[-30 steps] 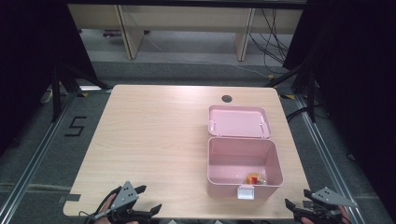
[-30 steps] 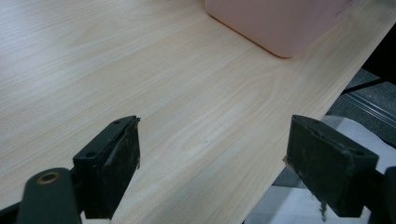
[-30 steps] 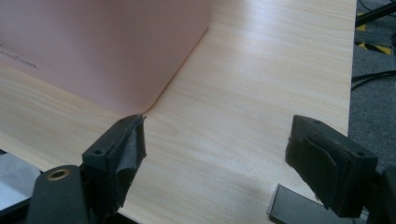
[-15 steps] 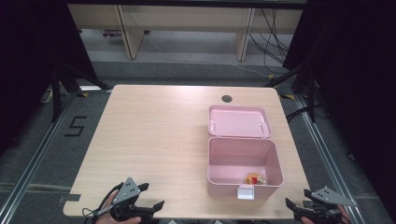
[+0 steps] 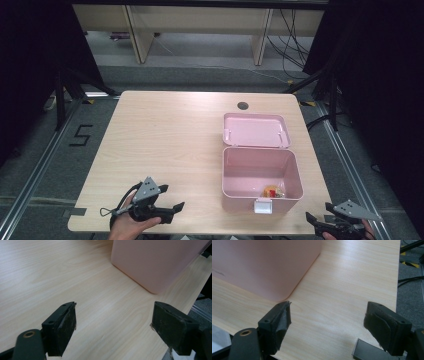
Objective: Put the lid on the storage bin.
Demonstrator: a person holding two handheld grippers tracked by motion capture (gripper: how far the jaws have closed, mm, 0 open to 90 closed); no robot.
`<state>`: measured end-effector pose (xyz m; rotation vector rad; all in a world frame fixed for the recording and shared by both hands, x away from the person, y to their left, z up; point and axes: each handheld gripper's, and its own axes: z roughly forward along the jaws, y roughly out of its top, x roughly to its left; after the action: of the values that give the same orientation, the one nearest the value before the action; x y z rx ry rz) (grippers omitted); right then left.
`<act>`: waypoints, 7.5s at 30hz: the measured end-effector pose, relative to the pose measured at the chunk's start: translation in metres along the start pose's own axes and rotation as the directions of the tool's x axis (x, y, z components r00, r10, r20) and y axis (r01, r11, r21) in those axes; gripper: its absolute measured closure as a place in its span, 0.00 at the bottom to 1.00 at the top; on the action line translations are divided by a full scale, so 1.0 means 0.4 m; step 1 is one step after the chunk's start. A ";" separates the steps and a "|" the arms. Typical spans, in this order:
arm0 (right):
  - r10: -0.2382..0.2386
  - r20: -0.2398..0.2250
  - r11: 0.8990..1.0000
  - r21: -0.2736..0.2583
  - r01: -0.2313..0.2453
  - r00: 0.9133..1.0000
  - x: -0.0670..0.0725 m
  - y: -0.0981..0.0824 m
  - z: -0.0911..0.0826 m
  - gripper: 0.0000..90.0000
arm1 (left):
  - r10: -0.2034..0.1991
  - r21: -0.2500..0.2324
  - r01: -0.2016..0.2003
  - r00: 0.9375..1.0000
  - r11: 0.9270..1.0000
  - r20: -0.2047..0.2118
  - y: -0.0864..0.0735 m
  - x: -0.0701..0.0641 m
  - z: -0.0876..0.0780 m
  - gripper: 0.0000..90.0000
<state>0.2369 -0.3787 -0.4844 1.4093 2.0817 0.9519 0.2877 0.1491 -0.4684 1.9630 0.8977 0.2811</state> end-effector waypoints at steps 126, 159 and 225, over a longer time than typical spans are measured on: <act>0.070 -0.044 0.985 0.162 -0.062 0.997 -0.114 0.644 0.292 0.62 | 0.084 0.074 -0.077 0.992 0.994 -0.091 0.367 -0.072 0.334 0.87; 0.136 0.056 0.916 0.373 -0.147 0.989 -0.113 0.680 0.427 0.83 | 0.072 0.048 -0.068 0.994 0.997 -0.086 0.362 -0.070 0.336 0.87; 0.034 -0.014 0.996 -0.084 -0.035 0.999 -0.067 0.724 0.177 0.98 | 0.053 -0.004 -0.054 0.994 0.999 -0.100 0.347 -0.072 0.338 0.86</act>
<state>0.4745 -0.3132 -0.3142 1.4039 2.0082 1.0519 0.4041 -0.0018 -0.4228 1.9830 0.9079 0.4161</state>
